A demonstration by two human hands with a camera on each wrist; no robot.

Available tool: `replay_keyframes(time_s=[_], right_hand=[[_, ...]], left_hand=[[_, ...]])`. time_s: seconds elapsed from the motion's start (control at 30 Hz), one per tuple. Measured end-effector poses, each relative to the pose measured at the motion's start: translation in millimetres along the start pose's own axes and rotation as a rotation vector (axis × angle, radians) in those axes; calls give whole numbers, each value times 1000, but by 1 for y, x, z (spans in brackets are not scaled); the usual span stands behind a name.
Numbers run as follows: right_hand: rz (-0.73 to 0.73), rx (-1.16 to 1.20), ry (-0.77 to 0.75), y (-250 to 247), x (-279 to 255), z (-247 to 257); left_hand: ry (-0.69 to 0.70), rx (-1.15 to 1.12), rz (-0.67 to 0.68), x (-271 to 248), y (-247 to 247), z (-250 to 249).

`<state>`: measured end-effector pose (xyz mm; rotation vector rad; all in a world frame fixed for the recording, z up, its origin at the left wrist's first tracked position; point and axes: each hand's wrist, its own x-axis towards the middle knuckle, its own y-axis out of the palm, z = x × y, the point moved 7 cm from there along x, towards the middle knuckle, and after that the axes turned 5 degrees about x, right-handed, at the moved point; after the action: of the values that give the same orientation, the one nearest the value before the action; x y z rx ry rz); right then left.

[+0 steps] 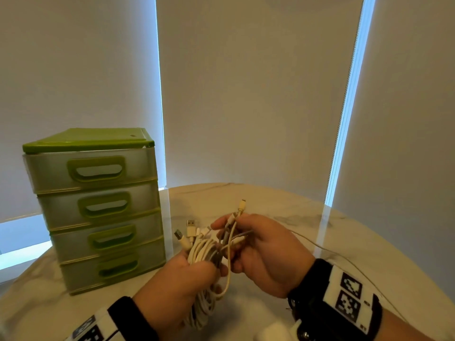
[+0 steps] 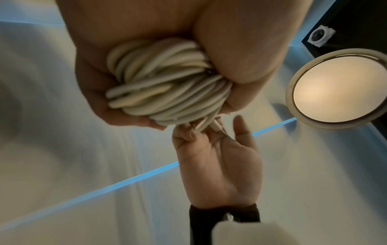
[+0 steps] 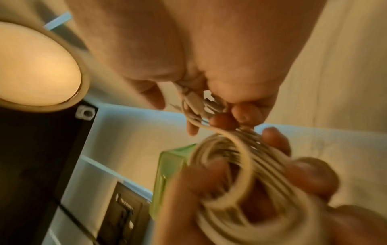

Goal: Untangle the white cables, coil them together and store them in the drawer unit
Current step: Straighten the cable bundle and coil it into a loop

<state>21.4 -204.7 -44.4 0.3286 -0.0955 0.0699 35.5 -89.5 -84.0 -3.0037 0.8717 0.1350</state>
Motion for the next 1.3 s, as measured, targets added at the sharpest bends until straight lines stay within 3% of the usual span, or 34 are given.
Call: replay_keyframes(time_s=[0.1,0.27,0.4,0.57,0.87,0.93,1.03,1.07,1.23,1.3], right_hand=[[-108,-325,-158,-2,-1,2],[-145,-531,-283,3,-7,4],[-150,-587,-286,4,-2,-8],[-32,-592,-167,12,-2,-20],[96,-670,41,5,3,-30],[73,-461,28,0,3,-24],[-61,122,31,-14,9,-16],[-94,155,13,-16,9,-15],[-163,-165,9,-18,9,-24],[-128,-265,1,-19,7,-18]], left_hand=[[-35,-241,19,-2,4,4],[-58,-387,72,-4,8,5],[-50,-506,37,-4,8,4],[-27,-569,81,-3,8,0],[-23,-452,54,-3,5,0],[18,-412,3,0,-4,-2],[42,-343,-36,0,-9,-3],[34,-299,-32,0,-7,-2],[-36,-1,87,-1,6,1],[-61,45,112,-1,4,4]])
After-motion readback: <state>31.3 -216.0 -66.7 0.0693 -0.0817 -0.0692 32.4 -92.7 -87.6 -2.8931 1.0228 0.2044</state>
